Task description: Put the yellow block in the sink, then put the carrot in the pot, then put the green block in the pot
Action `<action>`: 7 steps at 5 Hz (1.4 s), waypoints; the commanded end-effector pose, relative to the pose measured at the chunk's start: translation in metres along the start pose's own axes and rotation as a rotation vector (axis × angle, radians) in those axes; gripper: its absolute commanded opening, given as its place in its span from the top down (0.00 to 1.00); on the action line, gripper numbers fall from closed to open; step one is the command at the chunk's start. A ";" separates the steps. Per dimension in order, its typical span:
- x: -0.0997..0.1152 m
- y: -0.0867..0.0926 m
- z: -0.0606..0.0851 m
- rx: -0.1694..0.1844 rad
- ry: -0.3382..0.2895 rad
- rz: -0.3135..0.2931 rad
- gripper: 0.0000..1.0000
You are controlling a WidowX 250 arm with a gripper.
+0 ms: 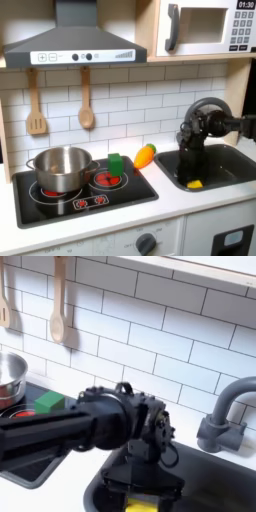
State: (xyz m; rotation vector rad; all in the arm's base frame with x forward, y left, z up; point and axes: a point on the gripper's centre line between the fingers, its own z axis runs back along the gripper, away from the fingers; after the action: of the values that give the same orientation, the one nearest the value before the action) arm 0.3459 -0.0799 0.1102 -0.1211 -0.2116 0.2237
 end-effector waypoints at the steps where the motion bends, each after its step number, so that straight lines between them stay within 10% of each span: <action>1: 0.014 0.024 0.037 0.000 -0.021 0.024 0.00; 3: 0.020 0.073 0.076 0.010 0.028 -0.100 0.00; 5: 0.023 0.083 0.102 -0.075 0.167 -0.438 0.00; 7: 0.026 0.081 0.102 -0.084 0.160 -0.433 0.00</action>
State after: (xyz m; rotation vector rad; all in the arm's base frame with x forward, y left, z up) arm 0.3314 0.0140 0.2022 -0.1712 -0.0822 -0.2269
